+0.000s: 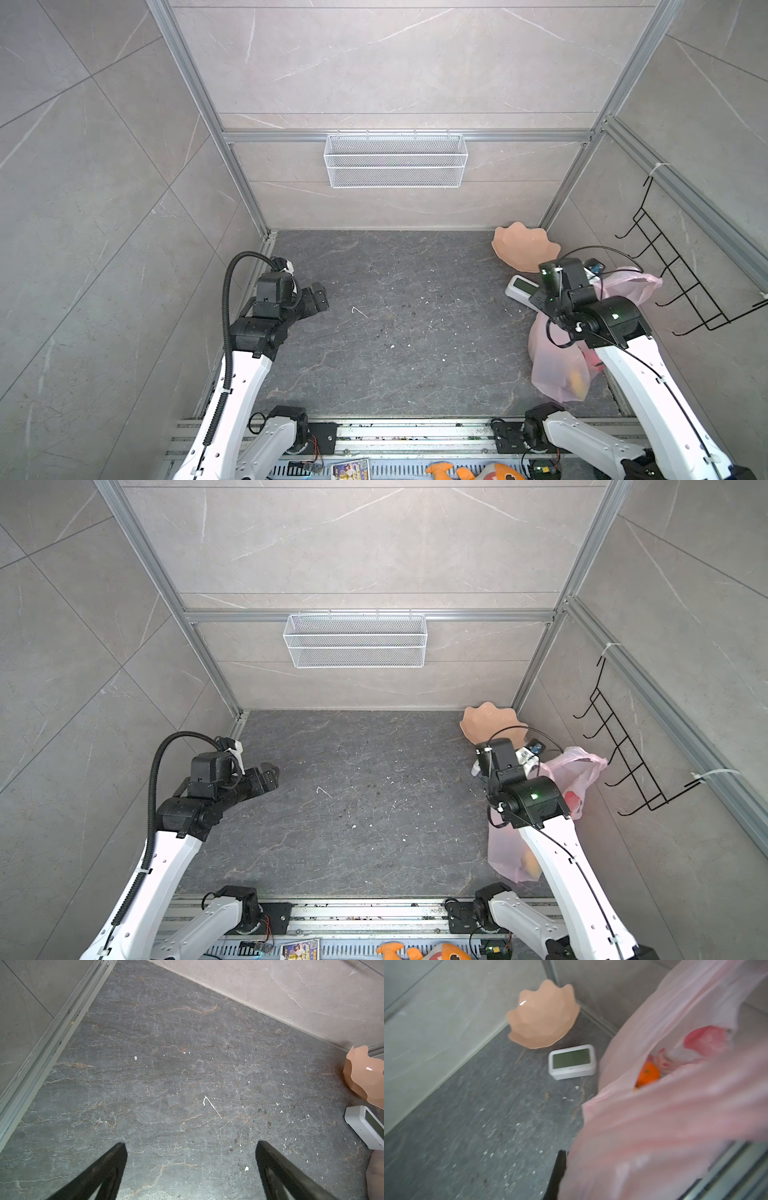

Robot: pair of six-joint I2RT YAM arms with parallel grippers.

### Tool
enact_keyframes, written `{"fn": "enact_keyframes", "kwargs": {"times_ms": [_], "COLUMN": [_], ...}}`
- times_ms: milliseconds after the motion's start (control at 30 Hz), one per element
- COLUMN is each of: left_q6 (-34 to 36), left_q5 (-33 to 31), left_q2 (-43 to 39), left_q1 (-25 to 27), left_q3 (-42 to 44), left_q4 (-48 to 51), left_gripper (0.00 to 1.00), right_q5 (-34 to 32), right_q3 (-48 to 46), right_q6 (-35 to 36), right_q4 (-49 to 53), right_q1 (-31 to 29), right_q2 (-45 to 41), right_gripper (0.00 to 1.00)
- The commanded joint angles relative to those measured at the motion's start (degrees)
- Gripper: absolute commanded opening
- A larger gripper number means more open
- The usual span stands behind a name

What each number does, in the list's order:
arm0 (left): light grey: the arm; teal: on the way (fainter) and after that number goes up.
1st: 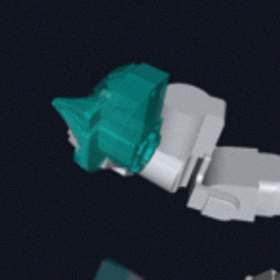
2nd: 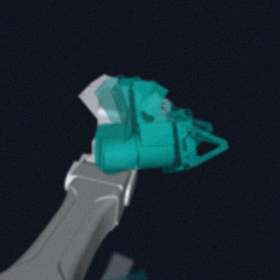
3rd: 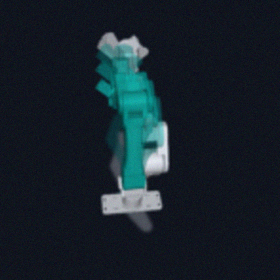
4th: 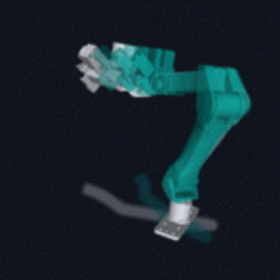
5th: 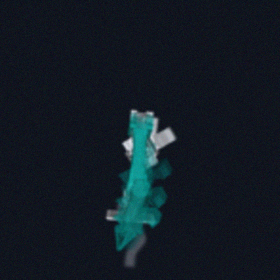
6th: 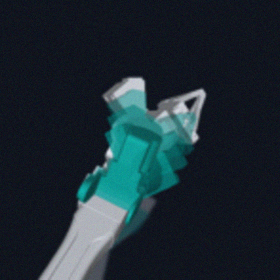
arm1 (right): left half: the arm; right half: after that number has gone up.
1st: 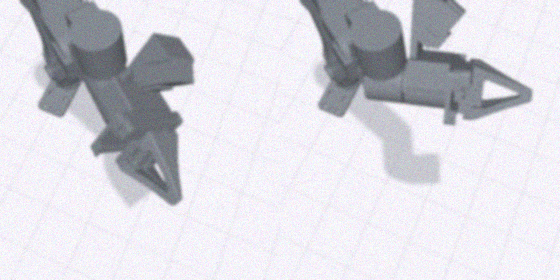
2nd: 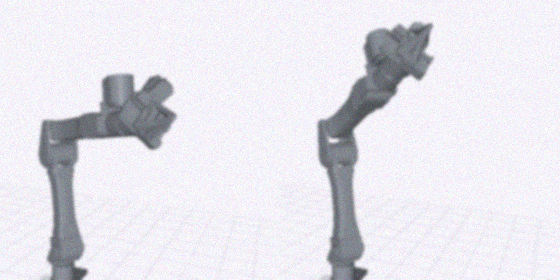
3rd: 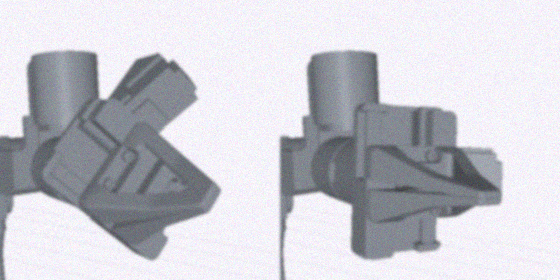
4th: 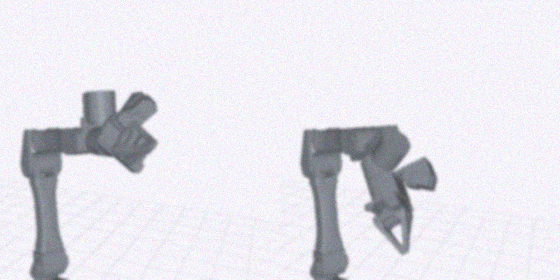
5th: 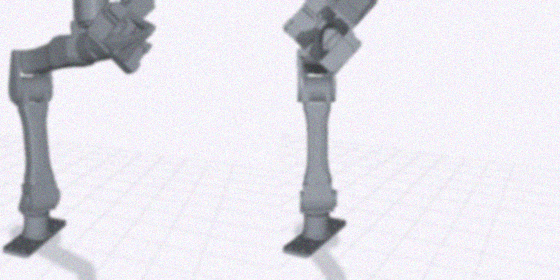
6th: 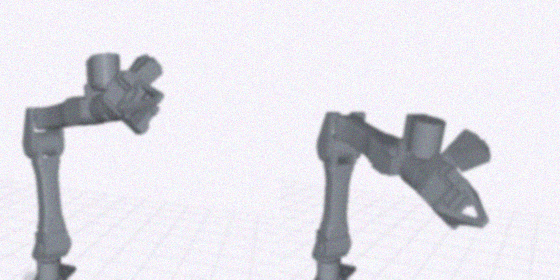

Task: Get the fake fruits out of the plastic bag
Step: 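Reach the right gripper to the pink bag handles and grasp them, then lift the pink bag with the right gripper and set it mid-table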

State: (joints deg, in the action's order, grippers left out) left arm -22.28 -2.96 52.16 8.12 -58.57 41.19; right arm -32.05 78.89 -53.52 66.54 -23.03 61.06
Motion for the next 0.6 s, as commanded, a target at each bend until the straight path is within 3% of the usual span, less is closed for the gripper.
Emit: {"fn": "enact_keyframes", "kwargs": {"times_ms": [0,133,267,567], "left_q6": [0.6,0.7,0.8,0.7], "left_q5": [-1.0,-1.2,-1.4,-5.1], "left_q2": [-1.3,-1.6,-1.9,-3.0], "left_q1": [0.0,0.0,0.0,0.0], "left_q3": [-0.7,-0.7,-0.7,-1.1], "left_q4": [-0.1,0.0,0.0,1.4], "left_gripper": [1.0,1.0,1.0,1.0], "right_q5": [-4.8,-10.1,-11.2,-6.8], "right_q3": [6.1,12.8,21.1,45.1], "right_q6": [-5.4,-7.3,-6.1,0.8], "right_q4": [1.2,1.0,-2.1,-6.8], "right_q1": [-8.6,-19.6,-27.4,-35.3], "right_q2": [5.2,13.0,22.5,45.3], "right_gripper": [0.0,0.0,0.0,0.0]}}
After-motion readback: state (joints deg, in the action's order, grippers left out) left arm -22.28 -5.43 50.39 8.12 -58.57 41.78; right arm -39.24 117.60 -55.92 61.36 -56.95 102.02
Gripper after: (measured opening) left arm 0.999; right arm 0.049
